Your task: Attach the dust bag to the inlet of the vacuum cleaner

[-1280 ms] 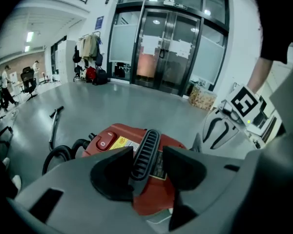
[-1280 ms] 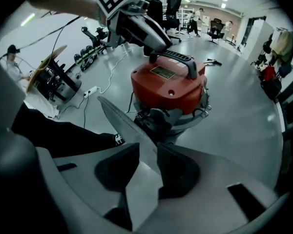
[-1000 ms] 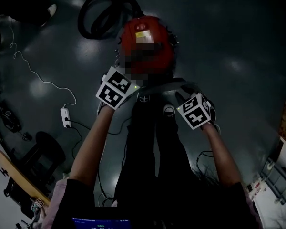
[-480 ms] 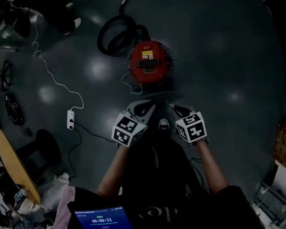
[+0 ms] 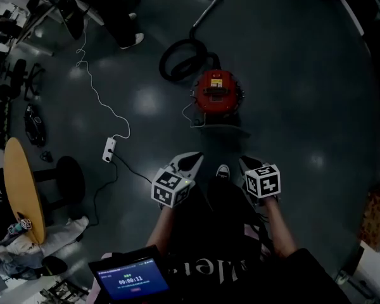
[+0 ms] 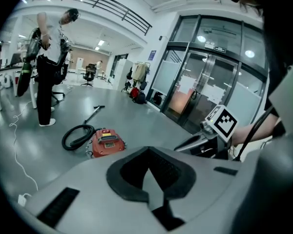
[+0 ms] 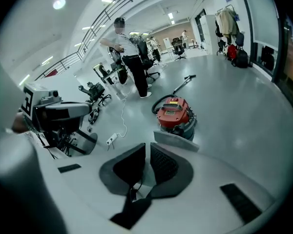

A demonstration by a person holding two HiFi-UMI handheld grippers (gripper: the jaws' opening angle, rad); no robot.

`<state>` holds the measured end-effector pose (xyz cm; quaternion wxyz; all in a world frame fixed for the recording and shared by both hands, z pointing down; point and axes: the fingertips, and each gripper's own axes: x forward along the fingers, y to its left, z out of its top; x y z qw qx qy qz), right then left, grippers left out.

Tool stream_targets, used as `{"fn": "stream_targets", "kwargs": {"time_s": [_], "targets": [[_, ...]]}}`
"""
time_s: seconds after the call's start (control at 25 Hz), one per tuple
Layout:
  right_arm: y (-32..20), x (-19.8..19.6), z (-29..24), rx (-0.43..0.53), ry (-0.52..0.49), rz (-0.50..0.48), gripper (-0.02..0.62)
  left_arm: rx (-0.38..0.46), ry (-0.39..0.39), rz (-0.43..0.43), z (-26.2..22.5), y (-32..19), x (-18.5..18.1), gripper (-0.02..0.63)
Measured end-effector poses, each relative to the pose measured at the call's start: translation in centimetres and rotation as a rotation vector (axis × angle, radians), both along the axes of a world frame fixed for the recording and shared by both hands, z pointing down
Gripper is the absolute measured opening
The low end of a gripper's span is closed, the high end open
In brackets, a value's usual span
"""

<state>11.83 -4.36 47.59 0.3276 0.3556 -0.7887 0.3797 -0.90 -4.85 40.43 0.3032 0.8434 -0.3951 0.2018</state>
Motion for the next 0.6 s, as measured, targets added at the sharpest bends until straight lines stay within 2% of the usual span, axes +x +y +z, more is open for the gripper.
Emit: {"fn": "stream_targets", "kwargs": {"time_s": [0.16, 0.28, 0.4, 0.6], "targets": [[1.6, -0.2, -1.4, 0.006, -0.02, -0.005, 0.045, -0.005, 0.004, -0.094, -1.8, 3.6, -2.9, 0.005], [2.3, -1.0, -1.8, 0.01, -0.032, -0.005, 0.046, -0.037, -0.018, -0.129, -2.5, 6.2, -4.8, 0.005], [2.5, -2.1, -2.8, 0.039, -0.018, -0.005, 0.046, -0.053, -0.038, -0.122, -3.1, 7.8, -5.8, 0.005], [3.8, -4.9, -4.4, 0.076, -0.03, 0.018, 0.044, 0.005, -0.027, -0.059, -4.7, 8.6, -6.2, 0.005]]}}
